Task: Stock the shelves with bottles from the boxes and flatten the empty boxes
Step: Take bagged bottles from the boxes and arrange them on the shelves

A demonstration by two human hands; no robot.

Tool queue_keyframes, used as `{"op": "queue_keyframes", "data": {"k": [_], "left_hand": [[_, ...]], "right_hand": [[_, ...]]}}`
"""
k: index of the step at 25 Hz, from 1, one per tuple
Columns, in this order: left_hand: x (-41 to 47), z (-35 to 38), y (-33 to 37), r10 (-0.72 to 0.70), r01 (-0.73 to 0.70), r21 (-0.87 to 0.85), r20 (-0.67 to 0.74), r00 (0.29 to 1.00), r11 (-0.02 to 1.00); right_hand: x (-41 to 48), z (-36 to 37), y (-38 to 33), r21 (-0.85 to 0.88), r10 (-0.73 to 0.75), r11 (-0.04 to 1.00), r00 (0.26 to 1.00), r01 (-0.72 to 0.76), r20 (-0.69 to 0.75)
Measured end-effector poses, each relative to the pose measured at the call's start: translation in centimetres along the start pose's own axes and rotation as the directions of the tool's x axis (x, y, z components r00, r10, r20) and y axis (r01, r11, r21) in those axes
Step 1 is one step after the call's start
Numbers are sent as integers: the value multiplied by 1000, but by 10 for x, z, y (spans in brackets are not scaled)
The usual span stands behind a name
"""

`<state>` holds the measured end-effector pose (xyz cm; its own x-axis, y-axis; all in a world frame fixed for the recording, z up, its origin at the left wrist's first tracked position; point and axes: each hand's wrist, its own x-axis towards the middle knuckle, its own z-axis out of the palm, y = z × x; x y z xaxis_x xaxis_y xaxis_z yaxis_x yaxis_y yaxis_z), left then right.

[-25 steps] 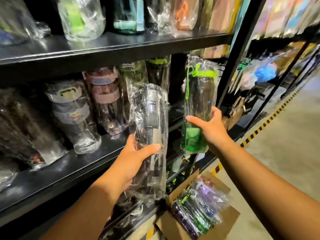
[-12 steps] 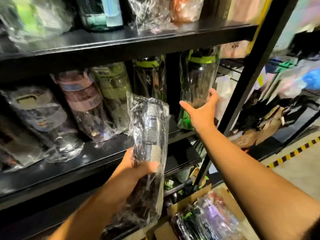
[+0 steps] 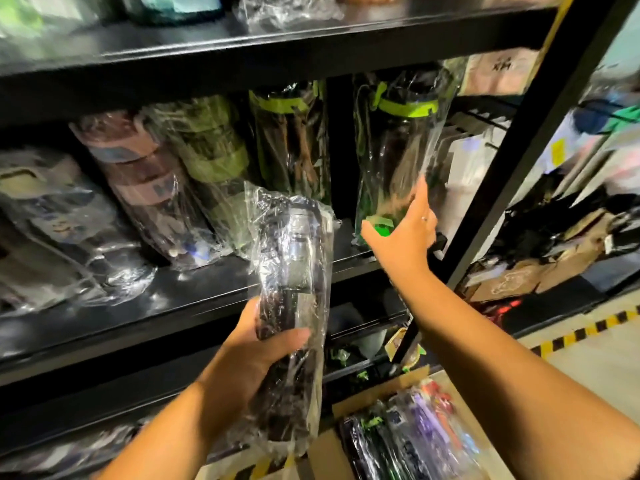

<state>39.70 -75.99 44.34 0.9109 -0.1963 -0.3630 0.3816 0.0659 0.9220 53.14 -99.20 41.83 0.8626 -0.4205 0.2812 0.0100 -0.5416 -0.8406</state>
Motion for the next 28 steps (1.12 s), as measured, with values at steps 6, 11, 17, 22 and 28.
{"op": "queue_keyframes", "data": {"k": [6, 11, 17, 22, 28], "left_hand": [[2, 6, 3, 43, -42, 27, -18, 999, 999], [4, 6, 3, 43, -42, 20, -13, 999, 999], [-5, 9, 4, 88, -87, 87, -15, 996, 992], [-7, 13, 8, 100, -104, 136, 41, 994, 985], [12, 39, 13, 206, -218, 281, 74, 976, 935]], "right_hand": [[20, 2, 2, 73, 11, 997, 993, -20, 119], [37, 20, -4, 30, -2, 1000, 993, -1, 118], [35, 22, -1, 23, 4, 1000, 992, -7, 123], [-5, -10, -14, 129, 50, 990, 994, -63, 99], [-110, -68, -36, 402, -38, 868, 767, -293, 640]]}}
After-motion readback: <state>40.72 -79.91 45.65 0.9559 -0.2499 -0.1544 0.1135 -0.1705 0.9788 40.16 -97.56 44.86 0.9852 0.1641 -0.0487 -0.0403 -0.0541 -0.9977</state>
